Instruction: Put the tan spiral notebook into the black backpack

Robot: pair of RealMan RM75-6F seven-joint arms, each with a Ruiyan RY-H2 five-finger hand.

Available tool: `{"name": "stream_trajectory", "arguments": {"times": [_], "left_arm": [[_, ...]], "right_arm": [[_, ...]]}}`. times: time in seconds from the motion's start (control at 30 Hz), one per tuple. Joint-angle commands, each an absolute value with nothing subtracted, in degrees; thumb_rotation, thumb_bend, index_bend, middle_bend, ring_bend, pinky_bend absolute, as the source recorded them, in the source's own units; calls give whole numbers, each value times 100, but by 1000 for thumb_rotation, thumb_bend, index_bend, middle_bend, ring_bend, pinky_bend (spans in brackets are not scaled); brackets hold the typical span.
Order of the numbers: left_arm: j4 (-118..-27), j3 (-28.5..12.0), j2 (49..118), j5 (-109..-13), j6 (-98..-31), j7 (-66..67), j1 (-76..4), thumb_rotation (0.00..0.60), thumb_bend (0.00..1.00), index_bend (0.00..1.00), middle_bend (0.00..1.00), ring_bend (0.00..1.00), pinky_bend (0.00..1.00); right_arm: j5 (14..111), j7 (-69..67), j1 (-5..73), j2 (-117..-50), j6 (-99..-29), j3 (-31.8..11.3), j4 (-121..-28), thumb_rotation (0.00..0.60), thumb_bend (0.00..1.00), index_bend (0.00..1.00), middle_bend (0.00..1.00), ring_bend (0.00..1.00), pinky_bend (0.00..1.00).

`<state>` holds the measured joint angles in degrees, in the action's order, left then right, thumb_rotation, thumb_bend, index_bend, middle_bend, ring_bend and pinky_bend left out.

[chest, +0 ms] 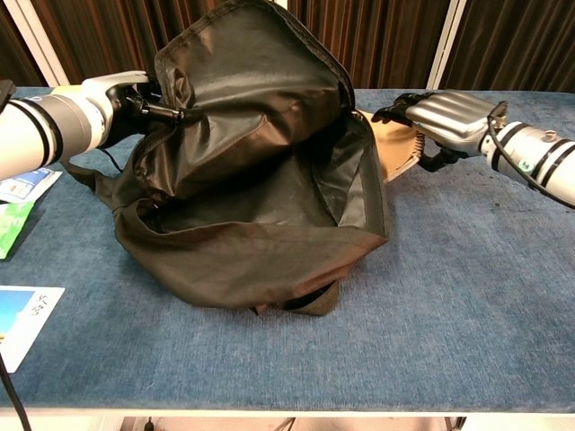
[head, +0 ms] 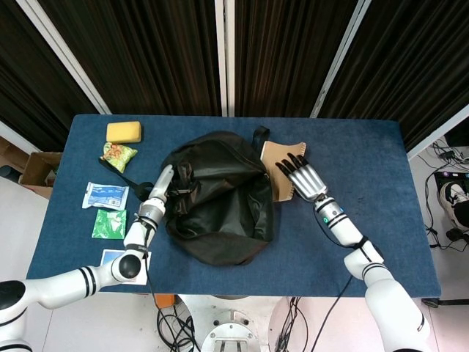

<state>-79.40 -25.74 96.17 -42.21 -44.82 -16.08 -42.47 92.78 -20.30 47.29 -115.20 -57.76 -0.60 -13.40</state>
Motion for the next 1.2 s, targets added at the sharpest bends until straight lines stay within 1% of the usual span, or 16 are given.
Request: {"name": "stream_trajectory", "arguments": {"times": [0.03,0.1,0.17,0.2,0.3,0.5,0.63,0.73,0.83,0.9,0.97,1.03,1.17,1.2], "left_arm": [[-7936,-2567,9615,-4233,-4475,-1627,-4238,600,517,626,695,575,344],[-7931,-2562,9615,-4246,-4481,-1643,-4228,600,517,626,695,575,344],[-7931,-2559,9612,-4260,-4482,-1659,-4220,600,518,626,695,575,344],[-7930,-2557,9610,-4265,-4482,-1664,-4216,600,518,626,695,575,344],[-7923,-2554,9612,-4279,-4494,-1678,-4209,600,520,626,695,575,344],[-7911,-2549,9619,-4288,-4510,-1696,-4197,600,522,626,695,575,344],[-7911,-2545,9620,-4298,-4502,-1704,-4197,600,523,626,695,574,344],[-7907,-2539,9623,-4309,-4495,-1706,-4201,600,522,626,695,572,344],[-7904,-2543,9629,-4312,-4506,-1714,-4198,600,523,626,695,572,344],[-7905,-2540,9625,-4314,-4524,-1703,-4194,600,523,624,695,572,344],[-7923,-2537,9612,-4317,-4540,-1685,-4192,600,524,622,695,572,344],[-7953,-2537,9596,-4326,-4569,-1669,-4185,600,524,620,695,572,344],[-8089,-2545,9543,-4330,-4659,-1653,-4139,600,528,619,694,572,345],[-8123,-2545,9526,-4328,-4665,-1648,-4132,600,529,619,694,572,344]], "right_arm": [[9283,-2007,4763,-11552,-5786,-42,-1362,600,440,178,227,59,203],[9304,-1959,4771,-11561,-5817,-9,-1359,600,381,248,272,88,207],[9311,-1919,4767,-11559,-5825,14,-1347,600,339,362,324,141,225],[9312,-1911,4763,-11557,-5833,22,-1345,600,333,405,338,159,233],[9308,-1871,4751,-11563,-5885,35,-1316,600,326,580,407,238,274],[9272,-1886,4753,-11612,-6033,16,-1269,600,323,681,463,298,309],[9256,-1895,4750,-11630,-6113,13,-1226,600,314,708,481,324,311],[9253,-1868,4749,-11642,-6151,19,-1206,600,282,724,500,343,318],[9242,-1826,4733,-11660,-6244,14,-1192,600,277,789,541,391,349],[9241,-1810,4691,-11664,-6354,18,-1188,600,277,862,589,444,383],[9253,-1774,4613,-11656,-6487,38,-1178,600,279,904,622,478,402],[9273,-1754,4516,-11635,-6686,62,-1179,600,301,937,648,503,417],[9334,-1738,4199,-11524,-7629,93,-1235,600,442,990,687,545,434],[9355,-1752,4123,-11485,-7876,102,-1268,600,459,995,691,549,437]]}}
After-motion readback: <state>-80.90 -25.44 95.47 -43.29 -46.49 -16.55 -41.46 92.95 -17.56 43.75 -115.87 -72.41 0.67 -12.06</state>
